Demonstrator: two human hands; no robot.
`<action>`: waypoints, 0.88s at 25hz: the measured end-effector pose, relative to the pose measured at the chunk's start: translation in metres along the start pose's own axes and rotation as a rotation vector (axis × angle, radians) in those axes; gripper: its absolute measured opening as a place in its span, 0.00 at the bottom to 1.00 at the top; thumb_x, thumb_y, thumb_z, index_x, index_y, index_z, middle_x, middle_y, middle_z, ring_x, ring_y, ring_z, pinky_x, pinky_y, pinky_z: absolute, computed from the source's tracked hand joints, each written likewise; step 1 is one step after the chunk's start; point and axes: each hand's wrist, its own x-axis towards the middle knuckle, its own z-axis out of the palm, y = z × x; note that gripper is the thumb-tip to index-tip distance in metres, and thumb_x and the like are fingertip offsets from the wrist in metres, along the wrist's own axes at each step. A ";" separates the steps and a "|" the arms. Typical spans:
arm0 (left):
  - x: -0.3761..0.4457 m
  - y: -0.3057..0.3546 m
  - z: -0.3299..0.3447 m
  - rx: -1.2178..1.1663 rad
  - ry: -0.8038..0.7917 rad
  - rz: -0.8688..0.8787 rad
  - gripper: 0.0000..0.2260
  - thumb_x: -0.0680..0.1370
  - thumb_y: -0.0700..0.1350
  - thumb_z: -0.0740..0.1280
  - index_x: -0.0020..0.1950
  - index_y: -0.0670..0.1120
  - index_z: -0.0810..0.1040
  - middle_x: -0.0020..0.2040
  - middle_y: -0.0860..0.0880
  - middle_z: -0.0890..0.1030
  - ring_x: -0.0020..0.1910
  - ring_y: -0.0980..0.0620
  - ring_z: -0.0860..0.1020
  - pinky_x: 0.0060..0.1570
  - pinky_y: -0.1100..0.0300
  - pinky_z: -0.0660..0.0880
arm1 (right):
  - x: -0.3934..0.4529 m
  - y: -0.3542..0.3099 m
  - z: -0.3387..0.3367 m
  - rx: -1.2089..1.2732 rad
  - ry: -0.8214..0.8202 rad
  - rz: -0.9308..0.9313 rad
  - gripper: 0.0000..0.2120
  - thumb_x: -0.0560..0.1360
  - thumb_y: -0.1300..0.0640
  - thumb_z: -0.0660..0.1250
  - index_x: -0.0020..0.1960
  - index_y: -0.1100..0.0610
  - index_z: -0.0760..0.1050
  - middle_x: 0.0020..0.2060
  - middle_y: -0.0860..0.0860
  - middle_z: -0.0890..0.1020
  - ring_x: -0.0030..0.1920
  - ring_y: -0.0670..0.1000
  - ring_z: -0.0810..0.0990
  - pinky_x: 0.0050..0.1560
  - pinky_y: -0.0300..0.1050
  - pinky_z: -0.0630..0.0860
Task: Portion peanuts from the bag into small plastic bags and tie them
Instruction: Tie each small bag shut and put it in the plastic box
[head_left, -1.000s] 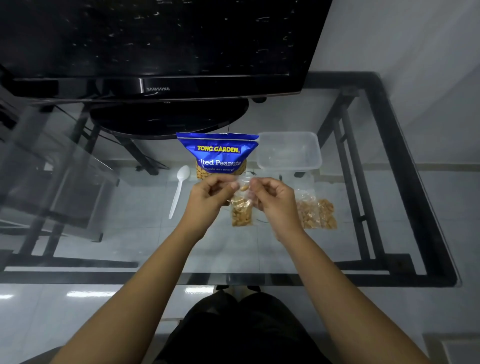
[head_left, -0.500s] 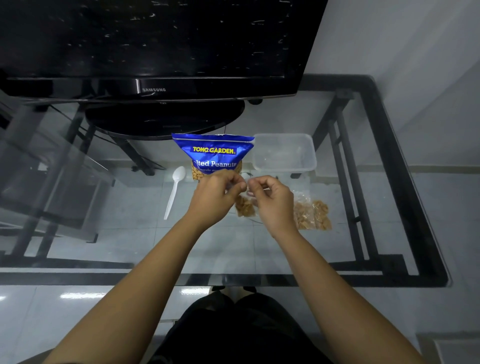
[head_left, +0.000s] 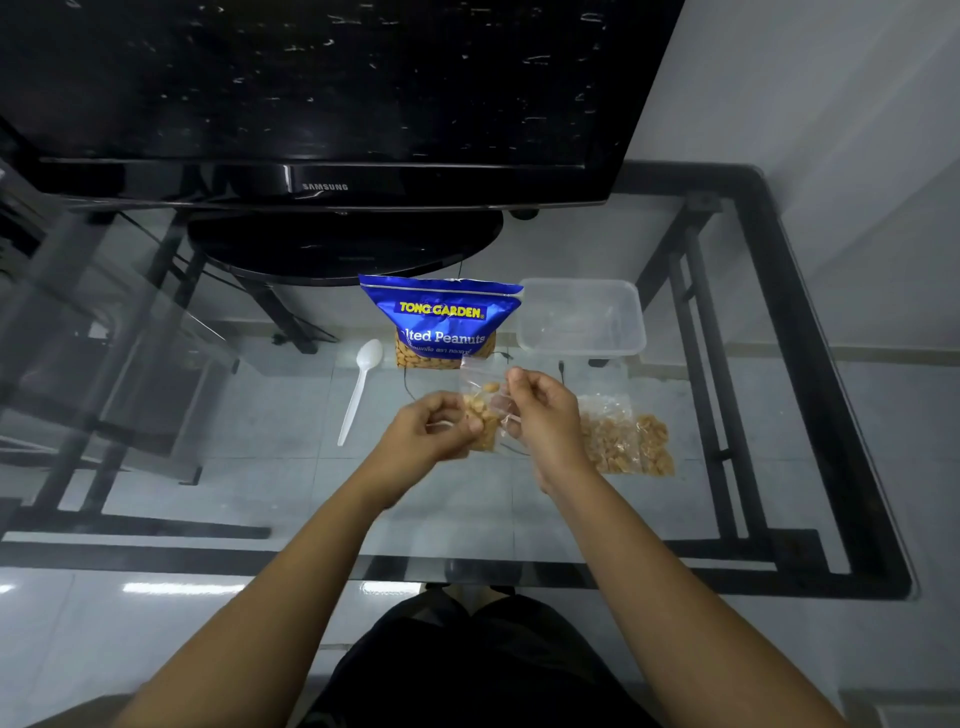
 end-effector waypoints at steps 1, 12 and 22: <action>0.001 -0.009 0.003 -0.004 0.015 -0.035 0.07 0.75 0.43 0.68 0.52 0.46 0.77 0.46 0.44 0.80 0.46 0.49 0.80 0.45 0.60 0.79 | 0.003 0.002 0.001 -0.032 -0.012 0.024 0.09 0.78 0.50 0.62 0.50 0.54 0.77 0.44 0.50 0.83 0.47 0.48 0.82 0.45 0.43 0.78; 0.021 -0.049 0.017 0.613 0.403 -0.106 0.17 0.74 0.48 0.69 0.58 0.39 0.75 0.50 0.40 0.80 0.47 0.45 0.78 0.45 0.56 0.73 | 0.023 0.040 -0.059 -1.212 0.269 -0.105 0.11 0.75 0.62 0.64 0.56 0.58 0.76 0.66 0.59 0.67 0.65 0.60 0.65 0.63 0.50 0.67; 0.017 -0.052 0.014 0.760 0.439 -0.083 0.25 0.74 0.52 0.69 0.66 0.42 0.68 0.60 0.41 0.76 0.56 0.43 0.75 0.52 0.52 0.74 | 0.029 0.036 -0.074 -0.831 0.308 -0.195 0.09 0.72 0.64 0.67 0.52 0.56 0.80 0.55 0.53 0.75 0.53 0.53 0.75 0.53 0.41 0.72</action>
